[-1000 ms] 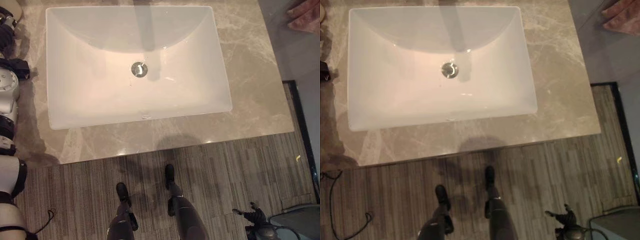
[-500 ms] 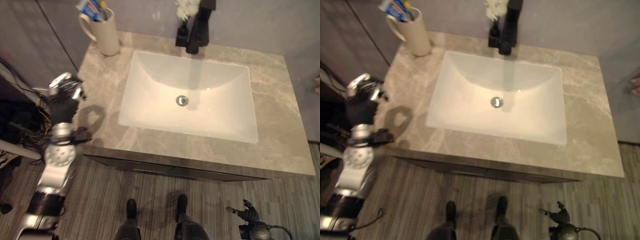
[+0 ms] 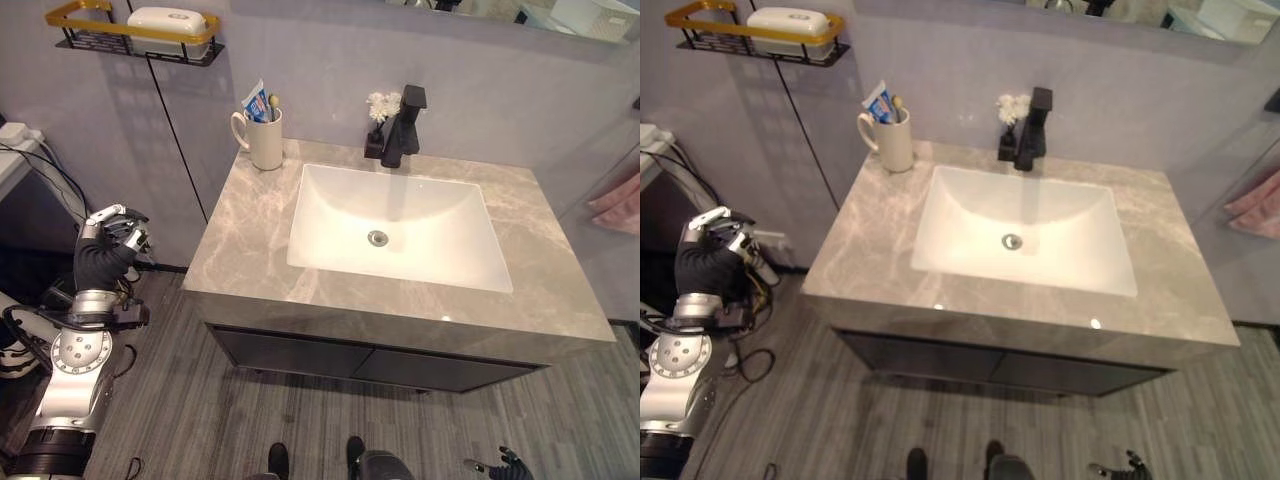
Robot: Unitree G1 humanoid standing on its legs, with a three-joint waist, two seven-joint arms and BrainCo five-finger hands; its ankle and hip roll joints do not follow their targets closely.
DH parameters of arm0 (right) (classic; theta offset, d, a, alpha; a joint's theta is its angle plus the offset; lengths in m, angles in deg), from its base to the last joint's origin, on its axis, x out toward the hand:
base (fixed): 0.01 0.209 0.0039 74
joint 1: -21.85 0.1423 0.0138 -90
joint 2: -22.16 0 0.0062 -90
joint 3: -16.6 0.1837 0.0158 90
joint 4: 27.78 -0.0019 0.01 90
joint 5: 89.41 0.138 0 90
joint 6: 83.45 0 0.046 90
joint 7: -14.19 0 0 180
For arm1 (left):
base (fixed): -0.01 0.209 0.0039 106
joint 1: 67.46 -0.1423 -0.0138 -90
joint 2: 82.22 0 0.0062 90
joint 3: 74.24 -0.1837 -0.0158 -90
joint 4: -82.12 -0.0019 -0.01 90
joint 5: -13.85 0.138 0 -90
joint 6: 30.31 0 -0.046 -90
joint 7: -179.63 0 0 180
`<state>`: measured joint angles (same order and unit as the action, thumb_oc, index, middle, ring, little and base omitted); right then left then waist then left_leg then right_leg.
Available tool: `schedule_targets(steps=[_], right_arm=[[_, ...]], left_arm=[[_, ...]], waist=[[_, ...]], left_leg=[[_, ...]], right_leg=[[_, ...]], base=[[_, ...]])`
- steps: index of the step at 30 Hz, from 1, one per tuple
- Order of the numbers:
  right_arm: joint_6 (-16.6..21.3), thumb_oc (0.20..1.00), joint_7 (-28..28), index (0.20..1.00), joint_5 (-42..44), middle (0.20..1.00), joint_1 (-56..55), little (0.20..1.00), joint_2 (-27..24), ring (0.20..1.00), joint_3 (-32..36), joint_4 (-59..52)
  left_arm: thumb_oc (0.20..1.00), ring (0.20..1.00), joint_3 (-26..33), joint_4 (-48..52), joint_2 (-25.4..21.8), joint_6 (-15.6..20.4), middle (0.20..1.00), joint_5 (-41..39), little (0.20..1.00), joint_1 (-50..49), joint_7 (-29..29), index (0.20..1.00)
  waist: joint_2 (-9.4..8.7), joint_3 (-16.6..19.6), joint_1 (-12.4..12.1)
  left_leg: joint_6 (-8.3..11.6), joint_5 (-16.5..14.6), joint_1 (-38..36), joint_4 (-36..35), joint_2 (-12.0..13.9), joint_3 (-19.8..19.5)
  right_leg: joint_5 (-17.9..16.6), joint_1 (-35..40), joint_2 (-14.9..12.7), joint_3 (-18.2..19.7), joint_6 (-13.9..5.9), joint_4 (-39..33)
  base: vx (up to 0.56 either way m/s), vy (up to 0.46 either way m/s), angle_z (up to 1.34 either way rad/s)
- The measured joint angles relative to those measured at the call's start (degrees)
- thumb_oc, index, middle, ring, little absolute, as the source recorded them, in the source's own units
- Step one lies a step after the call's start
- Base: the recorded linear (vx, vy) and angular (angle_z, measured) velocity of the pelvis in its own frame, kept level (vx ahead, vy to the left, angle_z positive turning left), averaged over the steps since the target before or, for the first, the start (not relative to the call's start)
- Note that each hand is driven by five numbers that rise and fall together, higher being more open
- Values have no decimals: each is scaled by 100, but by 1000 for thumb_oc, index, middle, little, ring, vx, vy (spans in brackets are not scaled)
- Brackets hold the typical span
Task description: Put brush and paste in cup on sink, flatten towel.
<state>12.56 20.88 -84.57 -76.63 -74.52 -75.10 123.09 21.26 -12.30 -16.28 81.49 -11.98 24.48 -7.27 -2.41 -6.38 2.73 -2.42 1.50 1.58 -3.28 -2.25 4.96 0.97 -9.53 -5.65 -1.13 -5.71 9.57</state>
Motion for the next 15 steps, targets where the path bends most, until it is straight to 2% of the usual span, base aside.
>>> schedule_targets(steps=[1, 2, 3, 4, 5, 7, 8, 9, 11, 12, 13, 14, 15], right_arm=[[10, 1000, -42, 1000, -1, 1000, 58, 1000, -15, 1000, -1, 76], [-14, 1000, -68, 1000, -3, 1000, 137, 1000, -12, 1000, -7, 80], [-17, 1000, -74, 1000, -3, 1000, 133, 1000, 7, 1000, -11, 85], [-31, 1000, -73, 1000, -5, 1000, 107, 1000, 35, 1000, -4, 124], [-59, 1000, -75, 1000, -9, 1000, 89, 1000, 52, 1000, -1, 126], [-113, 1000, -84, 1000, -10, 1000, 73, 1000, 143, 1000, 2, 172], [-117, 1000, -96, 1000, -12, 1000, 6, 1000, 187, 1000, 2, 238], [-122, 1000, -100, 1000, -15, 1000, -116, 1000, 286, 1000, 8, 445], [-116, 1000, -101, 1000, -20, 1000, 19, 1000, 173, 1000, 2, 731], [-108, 1000, -108, 1000, -35, 1000, 65, 1000, 95, 1000, -6, 729], [-106, 1000, -126, 1000, -86, 1000, 73, 1000, 1, 1000, -21, 724], [-125, 1000, -167, 1000, -121, 1000, 66, 1000, -130, 1000, -80, 644], [-129, 1000, -183, 1000, -121, 1000, 59, 1000, -189, 1000, -126, 584]], left_arm=[[200, 200, 3, -8, 10, -50, 200, 0, 200, -22, 82, 200], [200, 200, -2, -13, 29, -103, 200, 0, 200, 7, 116, 200], [200, 200, 24, -17, 10, -109, 200, 1, 200, 9, 124, 200], [200, 200, 23, -75, -30, -108, 200, 2, 200, -15, 173, 200], [200, 200, -8, -157, -13, -129, 200, -1, 200, -43, 200, 200], [200, 200, -20, -204, -129, -160, 200, -4, 200, -201, 259, 200], [200, 200, -79, -317, -194, -168, 200, -14, 200, -199, 290, 200], [200, 200, -218, -567, -298, -240, 200, -35, 200, -206, 348, 200], [200, 200, -368, -640, -214, -345, 200, -82, 200, -341, 394, 200], [200, 200, -411, -639, -211, -351, 200, -109, 200, -374, 439, 200], [200, 200, -450, -643, -199, -362, 200, -134, 200, -374, 496, 200], [200, 200, -475, -643, -210, -366, 200, -133, 200, -326, 550, 200], [200, 200, -502, -694, -289, -369, 200, -132, 200, -192, 558, 200]], waist=[[124, -114, 10], [261, -292, 111], [260, -295, 135], [203, -282, 128], [187, -284, 127], [146, -253, 121], [66, -202, 132], [-177, -43, 120], [37, -26, 102], [113, -37, 118], [239, -16, 178], [483, 27, 382], [562, 8, 461]], left_leg=[[-30, 12, -189, -111, 22, -86], [-114, -1, -309, -64, 113, -156], [-88, -40, -333, -74, 122, -178], [-104, -160, -333, -38, 153, -163], [-58, -202, -343, -9, 237, -238], [118, -329, -360, -2, 415, -351], [196, -379, -384, -24, 467, -493], [350, -465, -640, -215, 508, -714], [476, -563, -683, -48, 794, -803], [546, -610, -598, 263, 752, -746], [532, -670, -558, 341, 789, -708], [578, -762, -530, 224, 946, -676], [610, -743, -552, 89, 1007, -716]], right_leg=[[62, -235, 26, 49, -131, 633], [462, -783, 49, 100, -391, 1076], [305, -874, -61, 117, -472, 563], [40, -1151, -287, 90, -510, -26], [-4, -1160, -314, 53, -565, -186], [-7, -1164, -302, 98, -561, -38], [16, -1065, -249, 226, -557, 38], [-127, -702, -181, 424, -468, -75], [-164, -627, 115, 279, -331, -54], [-172, -625, 182, 271, -272, -59], [-180, -632, 259, 217, -246, -85], [-202, -636, 405, 107, -188, -146], [-267, -661, 443, 28, -78, -155]], base=[[217, -57, -2], [240, -92, 10], [264, -115, 28], [280, -143, 40], [234, -131, 37], [224, -127, 41], [252, -145, 72], [256, -174, 70], [212, -168, 23], [149, -135, -13], [113, -115, 13], [96, -101, 30], [71, -85, 23]])
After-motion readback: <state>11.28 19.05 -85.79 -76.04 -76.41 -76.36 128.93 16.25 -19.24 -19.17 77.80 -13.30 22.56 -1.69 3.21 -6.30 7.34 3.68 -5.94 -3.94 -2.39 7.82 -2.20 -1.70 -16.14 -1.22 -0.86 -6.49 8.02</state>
